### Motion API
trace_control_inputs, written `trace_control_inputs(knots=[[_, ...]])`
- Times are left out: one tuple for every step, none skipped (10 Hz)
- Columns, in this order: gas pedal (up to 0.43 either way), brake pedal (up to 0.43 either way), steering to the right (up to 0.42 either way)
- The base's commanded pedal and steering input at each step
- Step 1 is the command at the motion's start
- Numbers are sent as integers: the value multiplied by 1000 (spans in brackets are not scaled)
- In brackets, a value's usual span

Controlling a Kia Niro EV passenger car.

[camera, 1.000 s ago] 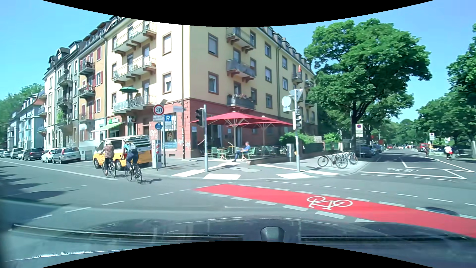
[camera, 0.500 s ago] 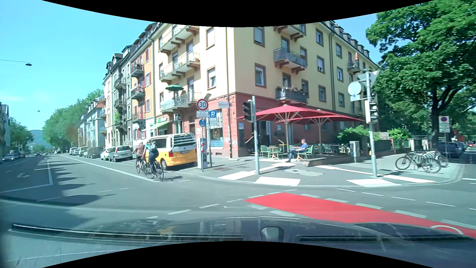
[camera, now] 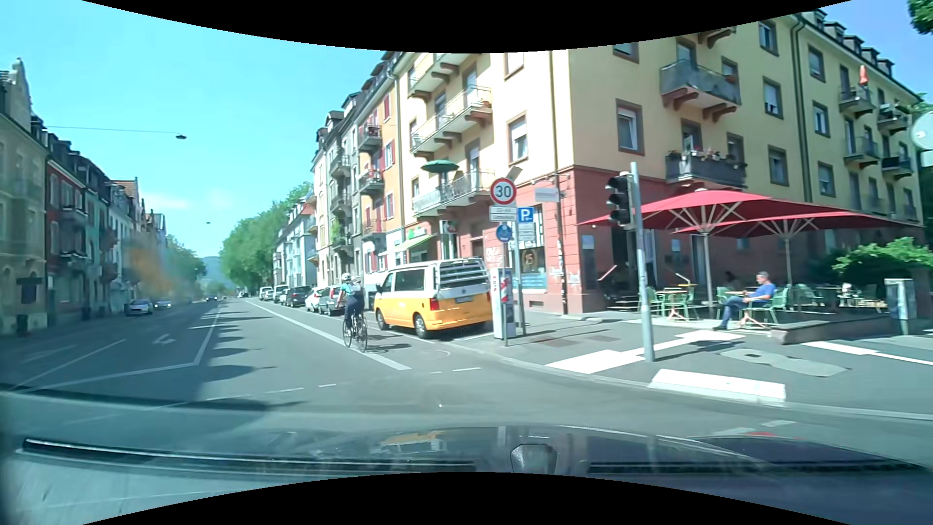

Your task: Follow the waypoints while adhering to traffic rules and regulations

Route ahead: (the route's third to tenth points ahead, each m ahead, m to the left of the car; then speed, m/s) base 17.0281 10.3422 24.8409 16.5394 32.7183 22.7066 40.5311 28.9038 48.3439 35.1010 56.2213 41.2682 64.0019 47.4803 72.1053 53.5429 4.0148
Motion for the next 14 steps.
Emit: trace_control_inputs(knots=[[189, 0, -472], [197, 0, -432], [197, 0, -402], [197, 0, -356], [220, 0, -318], [228, 0, -282], [228, 0, -252], [240, 0, -219], [240, 0, -202], [248, 0, -189], [248, 0, -181], [248, 0, -178], [248, 0, -172], [248, 0, -163]])
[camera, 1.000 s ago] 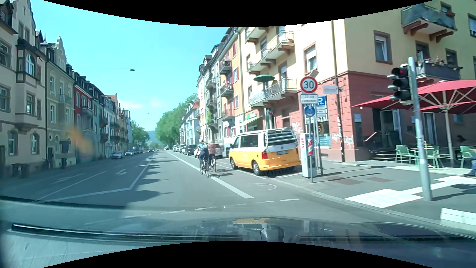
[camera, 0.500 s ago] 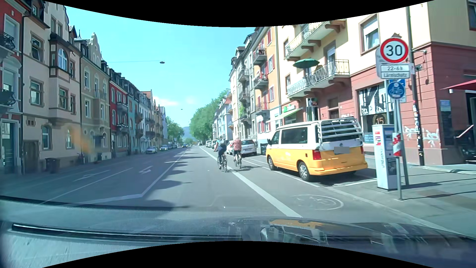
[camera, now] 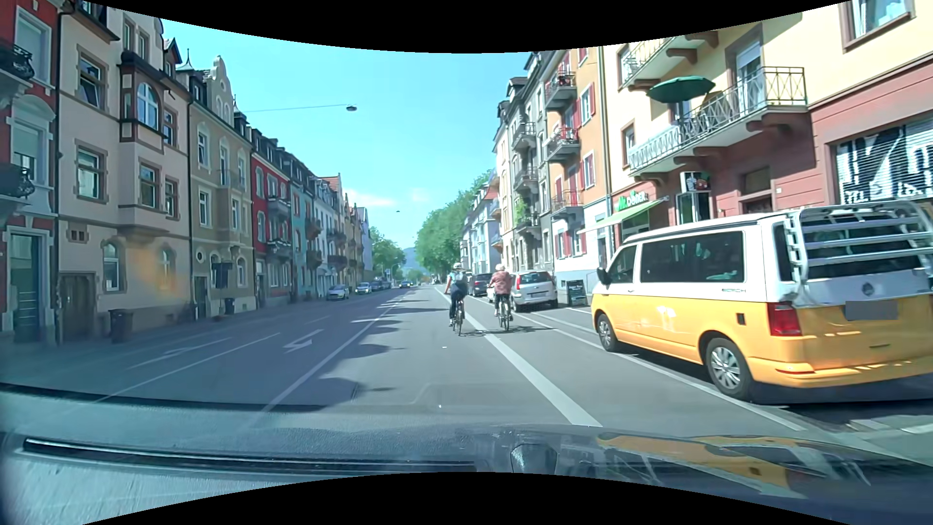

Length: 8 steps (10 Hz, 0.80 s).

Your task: Follow the waypoints while adhering to traffic rules and regulations

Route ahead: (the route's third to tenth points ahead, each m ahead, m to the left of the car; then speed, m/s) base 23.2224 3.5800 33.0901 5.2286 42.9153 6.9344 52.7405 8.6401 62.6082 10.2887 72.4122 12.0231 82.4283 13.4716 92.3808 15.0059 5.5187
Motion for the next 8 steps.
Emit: trace_control_inputs(knots=[[248, 0, -153], [248, 0, -144], [248, 0, -132], [248, 0, -124], [248, 0, -117], [248, 0, -107], [248, 0, -98], [248, 0, -88]])
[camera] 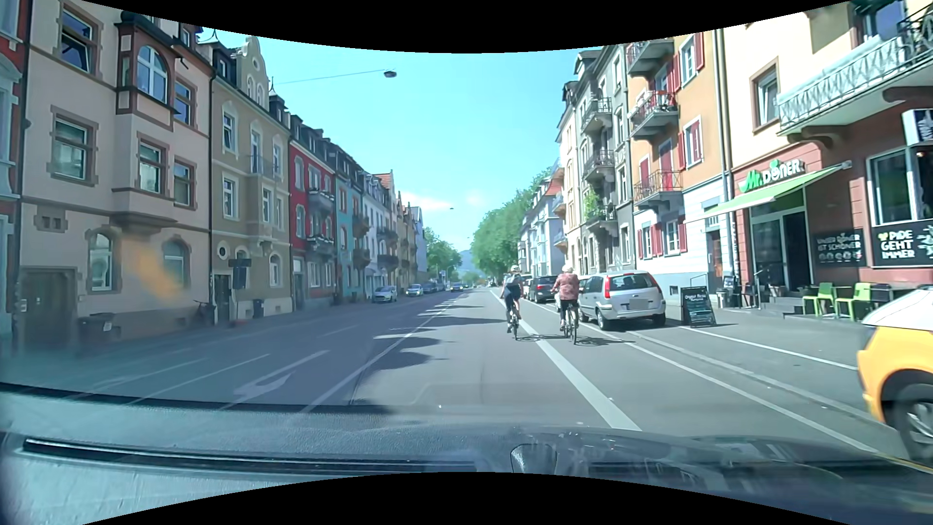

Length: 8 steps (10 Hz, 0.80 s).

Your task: Follow the waypoints while adhering to traffic rules and regulations

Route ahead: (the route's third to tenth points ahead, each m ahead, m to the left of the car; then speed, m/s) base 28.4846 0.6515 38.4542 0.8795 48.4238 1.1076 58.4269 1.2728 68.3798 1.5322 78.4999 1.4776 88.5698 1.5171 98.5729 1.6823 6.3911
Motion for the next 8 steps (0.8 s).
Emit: trace_control_inputs(knots=[[248, 0, -78], [240, 0, -62], [228, 0, -46], [220, 0, -30], [220, 0, -12], [220, 0, -5], [220, 0, -3], [220, 0, -3]])
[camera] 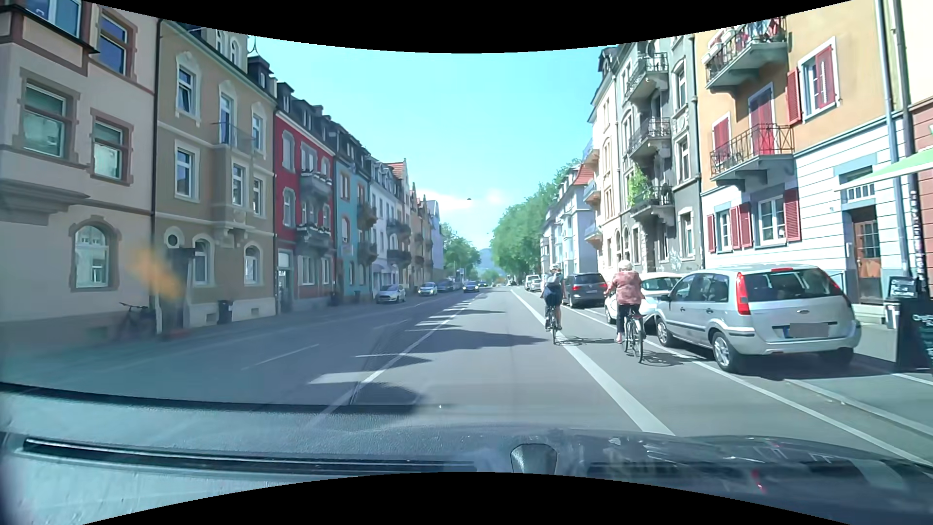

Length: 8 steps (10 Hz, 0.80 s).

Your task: Follow the waypoints while adhering to traffic rules and regulations

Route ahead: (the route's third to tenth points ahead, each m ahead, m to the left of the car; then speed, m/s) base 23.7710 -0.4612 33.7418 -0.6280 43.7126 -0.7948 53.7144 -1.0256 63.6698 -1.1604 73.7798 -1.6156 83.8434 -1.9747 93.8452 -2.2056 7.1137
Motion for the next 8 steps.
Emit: trace_control_inputs(knots=[[220, 0, -3], [220, 0, -1], [220, 0, 0], [220, 0, -5], [220, 0, -7], [220, 0, -7], [220, 0, -7], [220, 0, -6]])
